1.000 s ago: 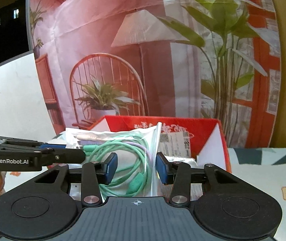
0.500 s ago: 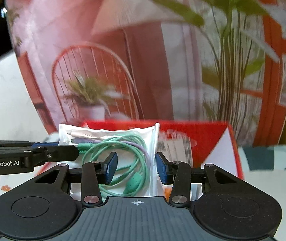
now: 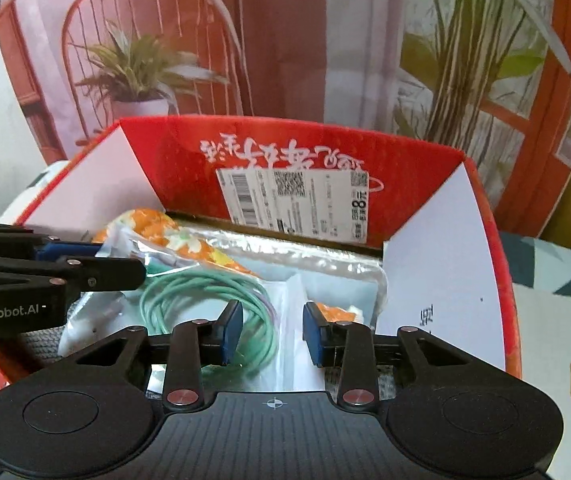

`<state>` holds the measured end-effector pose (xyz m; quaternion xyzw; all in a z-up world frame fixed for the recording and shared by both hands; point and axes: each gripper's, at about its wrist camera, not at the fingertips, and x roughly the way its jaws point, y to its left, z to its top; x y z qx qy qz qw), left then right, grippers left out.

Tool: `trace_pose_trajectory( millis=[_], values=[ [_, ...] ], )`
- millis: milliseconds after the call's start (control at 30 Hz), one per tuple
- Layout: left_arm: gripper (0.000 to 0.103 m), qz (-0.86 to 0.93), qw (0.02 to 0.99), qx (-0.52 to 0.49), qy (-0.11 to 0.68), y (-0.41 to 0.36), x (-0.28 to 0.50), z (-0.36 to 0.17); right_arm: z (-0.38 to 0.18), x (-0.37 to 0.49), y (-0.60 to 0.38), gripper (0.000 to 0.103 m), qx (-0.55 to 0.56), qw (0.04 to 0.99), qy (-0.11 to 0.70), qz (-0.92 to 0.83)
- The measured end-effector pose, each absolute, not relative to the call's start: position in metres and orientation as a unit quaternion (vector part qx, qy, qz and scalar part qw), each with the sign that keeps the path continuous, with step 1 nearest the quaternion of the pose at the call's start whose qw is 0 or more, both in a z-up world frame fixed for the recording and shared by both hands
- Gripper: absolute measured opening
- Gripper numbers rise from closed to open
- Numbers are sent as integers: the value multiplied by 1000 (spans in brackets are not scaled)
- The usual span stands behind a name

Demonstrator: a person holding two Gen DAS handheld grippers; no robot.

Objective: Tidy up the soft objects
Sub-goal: 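Lower the cable bag into the red box and open both tools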

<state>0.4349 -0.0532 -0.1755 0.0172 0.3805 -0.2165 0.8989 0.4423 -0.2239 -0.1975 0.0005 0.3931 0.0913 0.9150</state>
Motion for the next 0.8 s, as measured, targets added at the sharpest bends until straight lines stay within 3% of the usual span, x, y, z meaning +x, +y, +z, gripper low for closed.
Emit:
trace_pose_trajectory(
  millis=[100,267,467,533,600,800],
  values=[
    [37,-212,905,34,368,-54,428,-168,-195,439,-226,33,-5,919,388,71],
    [49,-213,916,47,336,-49,409,-148,-183,422,-235,48,1,932,357,58],
    [70,-208,932,55,291,-41,378,-125,-161,394,-247,79,12,951,303,59],
    [84,-206,937,54,277,-37,366,-119,-155,382,-251,93,11,956,286,60],
    [94,-204,941,51,267,-32,355,-115,-150,370,-253,100,10,960,273,64],
    [100,-195,945,42,258,-17,324,-112,-145,337,-254,103,9,966,248,72]
  ],
)
